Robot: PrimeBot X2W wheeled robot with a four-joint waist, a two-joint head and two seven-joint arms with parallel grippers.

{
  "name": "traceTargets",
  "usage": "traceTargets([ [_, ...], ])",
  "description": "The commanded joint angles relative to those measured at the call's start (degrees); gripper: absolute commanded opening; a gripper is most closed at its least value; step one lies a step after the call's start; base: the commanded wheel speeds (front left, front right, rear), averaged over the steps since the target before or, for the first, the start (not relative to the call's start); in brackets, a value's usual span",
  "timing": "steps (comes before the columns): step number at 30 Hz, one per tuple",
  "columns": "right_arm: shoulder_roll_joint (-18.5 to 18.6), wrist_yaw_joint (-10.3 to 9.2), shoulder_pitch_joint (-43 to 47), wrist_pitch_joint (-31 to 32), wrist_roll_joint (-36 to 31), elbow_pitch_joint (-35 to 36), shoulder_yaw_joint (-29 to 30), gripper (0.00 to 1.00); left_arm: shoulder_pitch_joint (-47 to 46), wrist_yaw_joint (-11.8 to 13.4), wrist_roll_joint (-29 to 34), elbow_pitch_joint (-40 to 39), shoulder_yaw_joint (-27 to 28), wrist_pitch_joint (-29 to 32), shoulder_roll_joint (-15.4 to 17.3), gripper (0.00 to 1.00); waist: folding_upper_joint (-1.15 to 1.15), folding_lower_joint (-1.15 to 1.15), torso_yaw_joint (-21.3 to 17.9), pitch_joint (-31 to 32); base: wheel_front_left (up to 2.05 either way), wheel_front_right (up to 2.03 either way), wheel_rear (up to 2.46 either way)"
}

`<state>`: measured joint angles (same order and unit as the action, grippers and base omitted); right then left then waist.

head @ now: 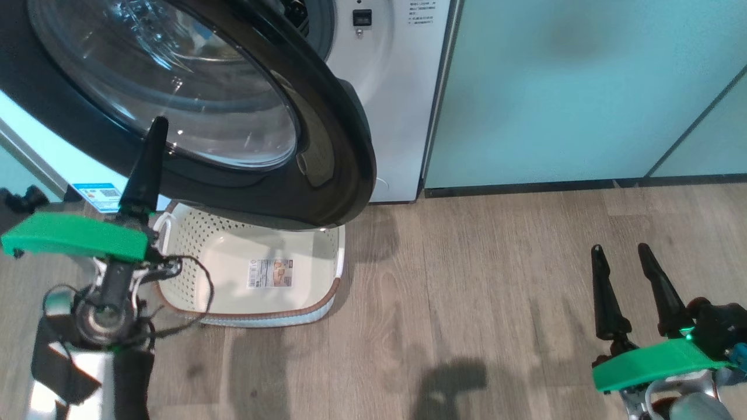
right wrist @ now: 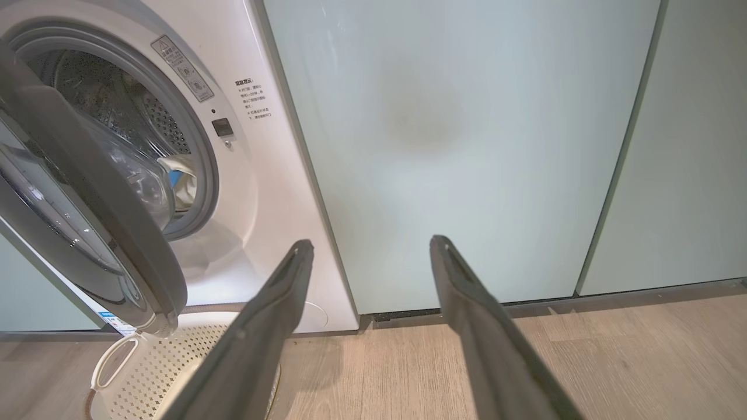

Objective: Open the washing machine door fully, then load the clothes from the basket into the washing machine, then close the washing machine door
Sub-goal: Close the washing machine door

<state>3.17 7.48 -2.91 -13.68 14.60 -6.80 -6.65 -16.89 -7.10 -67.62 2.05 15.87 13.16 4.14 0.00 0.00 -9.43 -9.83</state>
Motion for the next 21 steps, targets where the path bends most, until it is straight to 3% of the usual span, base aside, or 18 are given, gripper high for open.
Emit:
traceTargets([
  [1,-0.04,0.01,-1.49,-0.27,-0.41,2.06,-0.88,1.0,-0.1,-0.38,4.34,-3.23,0.86,-3.26,1.43,1.0,0.0,0.0,0.25,0.19,0.0,0.0,0.0],
  [7,0.0,0.01,-1.14,0.1,-0.65,2.24,-1.08,1.0,3.29,1.54,24.37,-7.25,-3.21,-13.11,3.97,1.0,0.0,0.0,0.71,0.83,0.0,0.0,0.0],
  [8,0.0,0.01,-1.14,0.1,-0.65,2.24,-1.08,1.0,3.29,1.54,24.37,-7.25,-3.21,-13.11,3.97,1.0,0.0,0.0,0.71,0.83,0.0,0.0,0.0],
  [13,0.15,0.01,-0.67,0.46,-0.83,2.48,-1.38,1.0,8.08,5.86,40.27,-10.96,-6.87,-18.79,6.07,1.0,0.0,0.0,0.83,1.61,0.0,0.0,0.0],
  [21,0.75,0.01,0.86,1.07,-0.94,2.8,-1.44,1.0,17.69,11.64,51.29,-14.26,-9.02,-20.4,6.29,1.0,0.0,0.0,1.74,3.13,0.0,0.0,0.0],
])
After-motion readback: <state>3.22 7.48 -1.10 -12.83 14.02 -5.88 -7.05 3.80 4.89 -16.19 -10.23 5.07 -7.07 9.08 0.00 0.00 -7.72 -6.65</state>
